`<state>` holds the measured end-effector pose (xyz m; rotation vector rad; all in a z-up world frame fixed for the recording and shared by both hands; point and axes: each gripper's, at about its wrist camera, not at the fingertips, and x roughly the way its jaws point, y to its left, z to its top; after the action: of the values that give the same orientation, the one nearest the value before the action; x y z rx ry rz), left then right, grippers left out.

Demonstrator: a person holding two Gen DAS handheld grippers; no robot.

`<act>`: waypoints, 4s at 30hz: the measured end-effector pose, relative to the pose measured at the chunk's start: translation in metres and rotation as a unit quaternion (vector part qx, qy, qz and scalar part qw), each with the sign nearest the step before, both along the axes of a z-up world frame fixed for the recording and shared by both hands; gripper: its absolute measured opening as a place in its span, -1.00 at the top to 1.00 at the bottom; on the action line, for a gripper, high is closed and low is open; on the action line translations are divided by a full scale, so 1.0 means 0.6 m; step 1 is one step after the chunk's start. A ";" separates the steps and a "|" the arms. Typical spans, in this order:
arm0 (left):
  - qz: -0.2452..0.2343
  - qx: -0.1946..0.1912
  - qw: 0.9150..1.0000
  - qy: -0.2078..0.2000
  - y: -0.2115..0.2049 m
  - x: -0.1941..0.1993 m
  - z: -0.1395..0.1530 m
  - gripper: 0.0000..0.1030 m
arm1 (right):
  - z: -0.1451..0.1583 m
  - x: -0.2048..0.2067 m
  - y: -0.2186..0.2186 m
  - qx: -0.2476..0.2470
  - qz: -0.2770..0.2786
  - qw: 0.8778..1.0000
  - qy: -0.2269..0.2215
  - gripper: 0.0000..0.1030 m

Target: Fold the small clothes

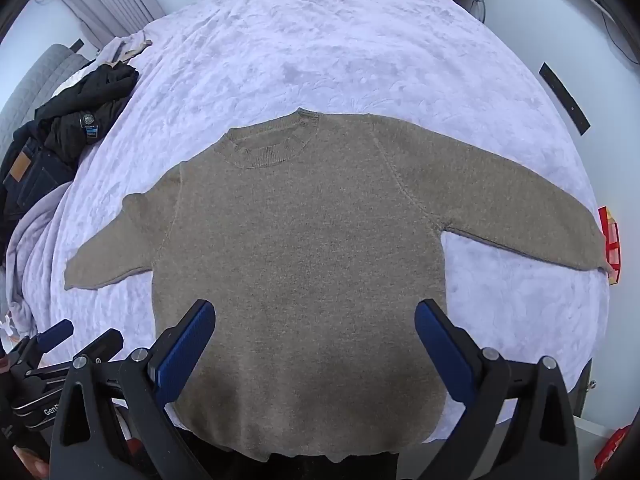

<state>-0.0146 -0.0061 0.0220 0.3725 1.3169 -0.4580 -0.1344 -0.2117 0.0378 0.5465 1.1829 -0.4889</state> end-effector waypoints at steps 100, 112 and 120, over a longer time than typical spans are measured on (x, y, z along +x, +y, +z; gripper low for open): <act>0.044 -0.002 0.999 0.022 0.040 0.070 -0.218 -1.00 | -0.228 0.059 0.009 -0.036 0.051 0.998 0.032 -0.95; 0.281 -0.187 0.941 0.016 0.334 0.273 -0.246 -1.00 | -0.205 0.139 0.098 -0.007 0.128 0.992 -0.016 -0.95; 0.368 -0.286 0.884 0.037 0.452 0.352 -0.316 -1.00 | -0.233 0.197 0.207 0.039 0.199 0.979 -0.012 -0.95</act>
<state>0.1965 0.2648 -0.1675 -0.6384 1.2231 -0.1908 -0.0162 -0.0874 -0.1018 0.3674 1.2547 -0.0927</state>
